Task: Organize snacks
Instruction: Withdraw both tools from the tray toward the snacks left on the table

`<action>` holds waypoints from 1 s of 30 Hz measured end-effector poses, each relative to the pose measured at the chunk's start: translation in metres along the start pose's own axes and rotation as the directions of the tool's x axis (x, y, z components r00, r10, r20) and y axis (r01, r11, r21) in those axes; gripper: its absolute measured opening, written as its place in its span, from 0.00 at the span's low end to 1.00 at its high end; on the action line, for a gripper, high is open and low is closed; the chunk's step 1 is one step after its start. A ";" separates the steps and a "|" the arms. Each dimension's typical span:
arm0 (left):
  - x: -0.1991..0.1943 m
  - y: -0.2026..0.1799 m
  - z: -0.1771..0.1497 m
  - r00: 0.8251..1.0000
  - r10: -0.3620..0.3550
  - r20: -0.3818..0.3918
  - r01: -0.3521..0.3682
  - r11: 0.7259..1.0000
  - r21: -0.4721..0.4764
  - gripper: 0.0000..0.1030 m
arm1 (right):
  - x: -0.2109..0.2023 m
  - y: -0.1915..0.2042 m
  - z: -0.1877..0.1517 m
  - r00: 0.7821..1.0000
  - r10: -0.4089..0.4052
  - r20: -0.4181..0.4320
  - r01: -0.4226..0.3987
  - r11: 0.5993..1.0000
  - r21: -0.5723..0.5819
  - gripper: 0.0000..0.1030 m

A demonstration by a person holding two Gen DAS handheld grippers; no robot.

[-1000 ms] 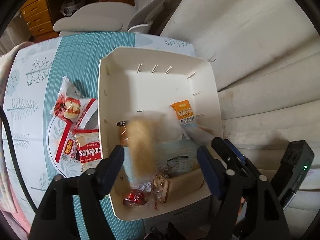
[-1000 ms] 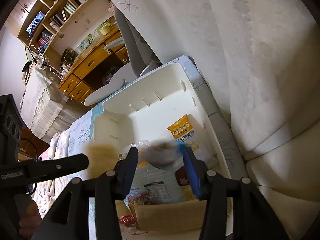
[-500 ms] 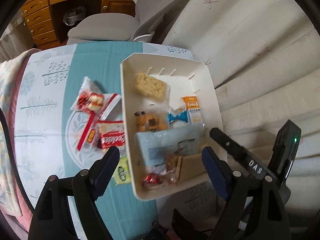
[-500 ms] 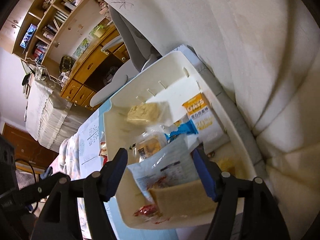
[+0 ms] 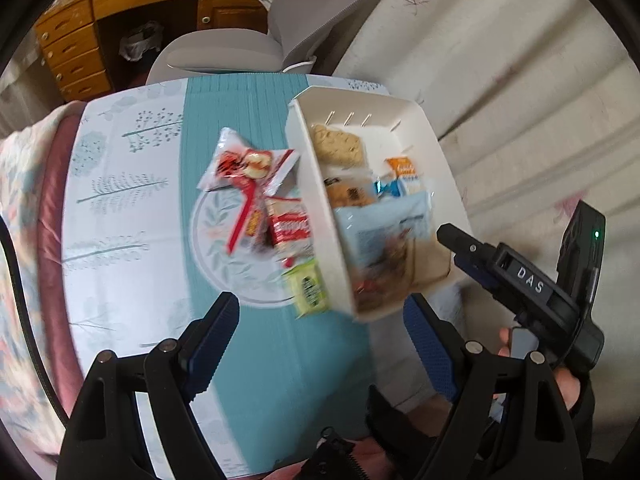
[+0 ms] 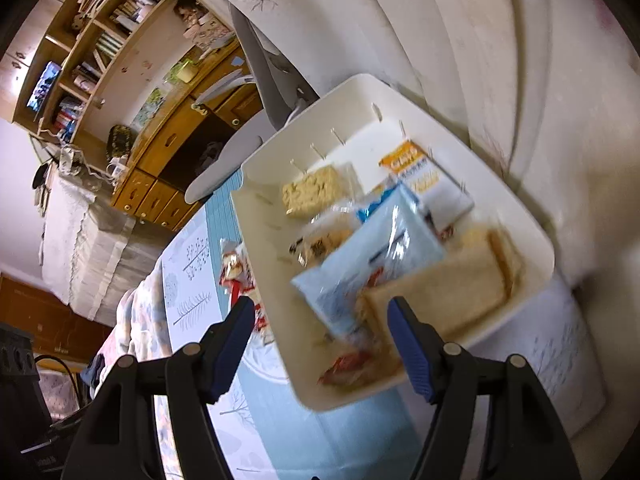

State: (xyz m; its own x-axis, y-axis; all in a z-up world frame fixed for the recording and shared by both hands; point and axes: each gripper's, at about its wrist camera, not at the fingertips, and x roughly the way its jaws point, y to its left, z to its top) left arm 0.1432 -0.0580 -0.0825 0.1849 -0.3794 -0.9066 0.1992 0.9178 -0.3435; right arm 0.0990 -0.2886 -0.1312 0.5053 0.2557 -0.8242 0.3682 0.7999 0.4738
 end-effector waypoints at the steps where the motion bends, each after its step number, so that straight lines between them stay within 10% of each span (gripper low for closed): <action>1: -0.004 0.008 -0.003 1.000 -0.004 -0.006 0.004 1.000 0.016 0.81 | -0.001 0.003 -0.006 1.000 -0.006 0.007 0.006 1.000 0.012 0.67; 15: -0.051 0.113 -0.032 0.999 0.019 -0.051 -0.009 0.981 0.192 0.81 | 0.012 0.065 -0.136 0.999 -0.033 0.020 0.028 0.978 0.206 0.68; 30: -0.043 0.151 0.001 0.992 0.118 -0.046 -0.099 0.947 0.304 0.81 | 0.045 0.092 -0.171 0.999 -0.041 -0.027 0.047 0.966 0.253 0.76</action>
State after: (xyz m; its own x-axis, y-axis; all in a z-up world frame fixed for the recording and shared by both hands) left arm 0.1663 0.0966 -0.0956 0.1631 -0.2623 -0.9511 0.4633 0.8715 -0.1609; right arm 0.0224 -0.1110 -0.1773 0.4685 0.2371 -0.8511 0.5769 0.6475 0.4980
